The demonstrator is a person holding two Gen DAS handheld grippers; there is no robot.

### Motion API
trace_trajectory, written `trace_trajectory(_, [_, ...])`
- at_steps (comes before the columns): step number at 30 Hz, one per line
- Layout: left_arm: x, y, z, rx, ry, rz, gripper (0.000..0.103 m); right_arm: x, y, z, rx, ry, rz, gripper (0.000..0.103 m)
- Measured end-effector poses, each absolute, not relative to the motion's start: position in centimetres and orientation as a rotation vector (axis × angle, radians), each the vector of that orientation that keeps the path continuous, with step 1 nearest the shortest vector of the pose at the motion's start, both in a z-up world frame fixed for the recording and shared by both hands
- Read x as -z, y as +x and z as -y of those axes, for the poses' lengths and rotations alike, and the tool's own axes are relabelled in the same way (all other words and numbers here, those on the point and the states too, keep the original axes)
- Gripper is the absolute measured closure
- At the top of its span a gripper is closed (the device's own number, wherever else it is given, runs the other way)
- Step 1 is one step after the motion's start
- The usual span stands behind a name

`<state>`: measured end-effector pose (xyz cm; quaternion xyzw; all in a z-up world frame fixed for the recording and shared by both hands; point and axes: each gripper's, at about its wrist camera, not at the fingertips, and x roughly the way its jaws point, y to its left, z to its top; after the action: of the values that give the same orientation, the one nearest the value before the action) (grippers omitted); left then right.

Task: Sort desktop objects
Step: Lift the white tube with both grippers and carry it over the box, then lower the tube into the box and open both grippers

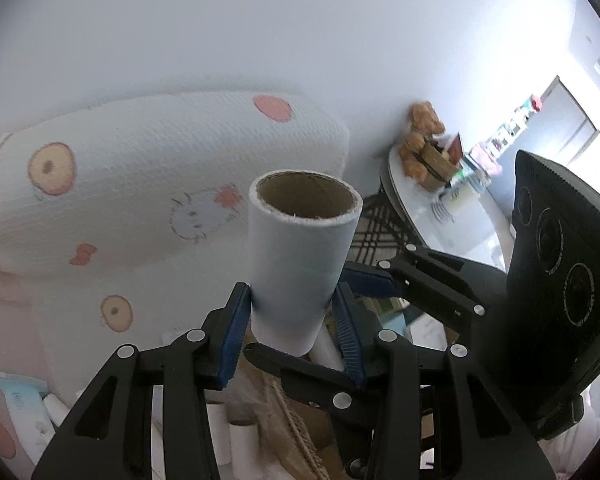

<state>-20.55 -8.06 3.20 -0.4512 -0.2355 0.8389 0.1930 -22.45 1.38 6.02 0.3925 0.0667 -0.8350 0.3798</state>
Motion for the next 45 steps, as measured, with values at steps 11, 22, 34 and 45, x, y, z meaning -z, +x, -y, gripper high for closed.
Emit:
trace_trajectory(11, [-1.6,-21.7,3.1,-2.228,-1.393,0.624,0.057,-3.7,-21.5,-5.7,2.136,1.076,-0.181,0.049])
trace_trajectory(22, [1.4,-22.3,0.9,-2.124,-1.554,0.657,0.057,-0.9,-21.4,-6.6,2.097,1.151,-0.231,0.053])
trace_trajectory(34, [3.0,-22.8,-0.6,-2.098,-1.684,0.578,0.057,2.5,-22.4,-9.1,1.946,1.34,0.068,0.06])
trace_trajectory(45, [3.7,-22.7,-1.6,-2.165,-1.748,0.362,0.062,6.4,-22.8,-8.3,1.782,1.519,0.225,0.06])
